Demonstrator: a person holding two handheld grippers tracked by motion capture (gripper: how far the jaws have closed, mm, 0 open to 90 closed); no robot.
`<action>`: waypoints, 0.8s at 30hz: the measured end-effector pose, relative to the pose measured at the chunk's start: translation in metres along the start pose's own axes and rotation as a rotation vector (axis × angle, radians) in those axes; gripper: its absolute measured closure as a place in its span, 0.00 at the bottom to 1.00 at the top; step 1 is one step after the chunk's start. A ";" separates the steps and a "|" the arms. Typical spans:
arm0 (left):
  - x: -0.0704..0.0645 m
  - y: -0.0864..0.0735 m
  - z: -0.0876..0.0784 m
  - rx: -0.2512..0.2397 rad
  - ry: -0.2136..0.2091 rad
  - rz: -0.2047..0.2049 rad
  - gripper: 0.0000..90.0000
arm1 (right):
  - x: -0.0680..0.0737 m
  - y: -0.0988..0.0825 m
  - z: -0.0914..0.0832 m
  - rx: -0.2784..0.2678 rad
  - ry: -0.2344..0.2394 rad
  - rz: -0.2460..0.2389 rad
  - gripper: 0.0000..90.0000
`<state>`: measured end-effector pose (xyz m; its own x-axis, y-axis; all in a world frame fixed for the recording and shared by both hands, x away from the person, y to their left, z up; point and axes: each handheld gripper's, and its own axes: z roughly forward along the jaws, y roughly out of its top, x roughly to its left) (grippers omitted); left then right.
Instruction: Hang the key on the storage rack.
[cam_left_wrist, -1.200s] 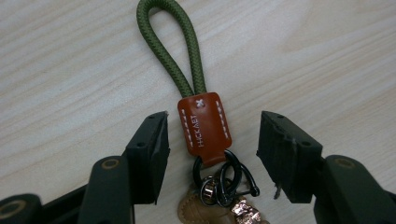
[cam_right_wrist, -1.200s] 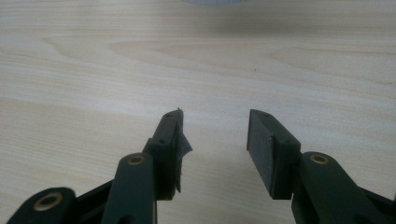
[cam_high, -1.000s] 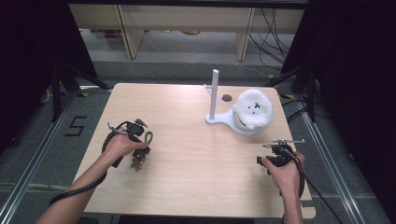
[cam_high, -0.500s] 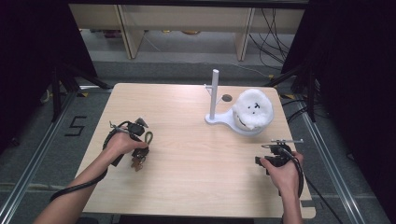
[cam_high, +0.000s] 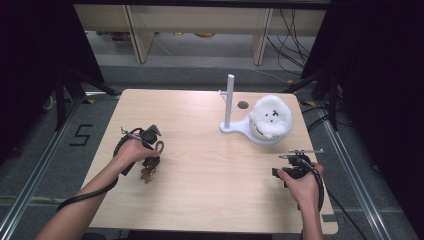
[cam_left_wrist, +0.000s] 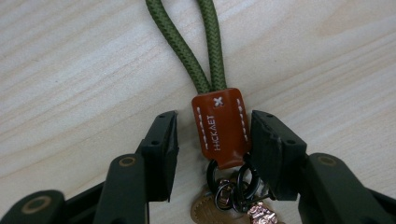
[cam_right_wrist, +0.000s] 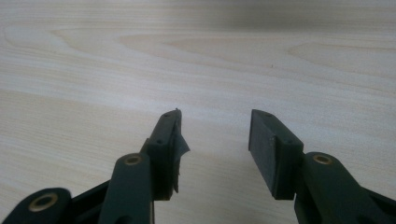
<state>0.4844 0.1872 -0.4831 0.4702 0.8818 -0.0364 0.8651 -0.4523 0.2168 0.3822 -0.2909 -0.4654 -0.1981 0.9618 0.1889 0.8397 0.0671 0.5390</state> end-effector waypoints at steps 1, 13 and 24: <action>0.000 0.000 0.000 0.000 0.000 0.000 0.58 | 0.000 0.000 0.000 0.000 0.000 0.000 0.61; -0.008 -0.006 0.000 -0.048 0.002 0.030 0.73 | 0.002 0.000 -0.001 0.017 0.008 -0.003 0.61; -0.004 -0.012 -0.003 -0.068 -0.023 0.102 0.75 | 0.001 -0.001 -0.001 0.003 -0.021 -0.008 0.61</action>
<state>0.4716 0.1897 -0.4827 0.5599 0.8279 -0.0326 0.7989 -0.5290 0.2863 0.3810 -0.2897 -0.4649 -0.1940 0.9666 0.1676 0.8399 0.0754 0.5375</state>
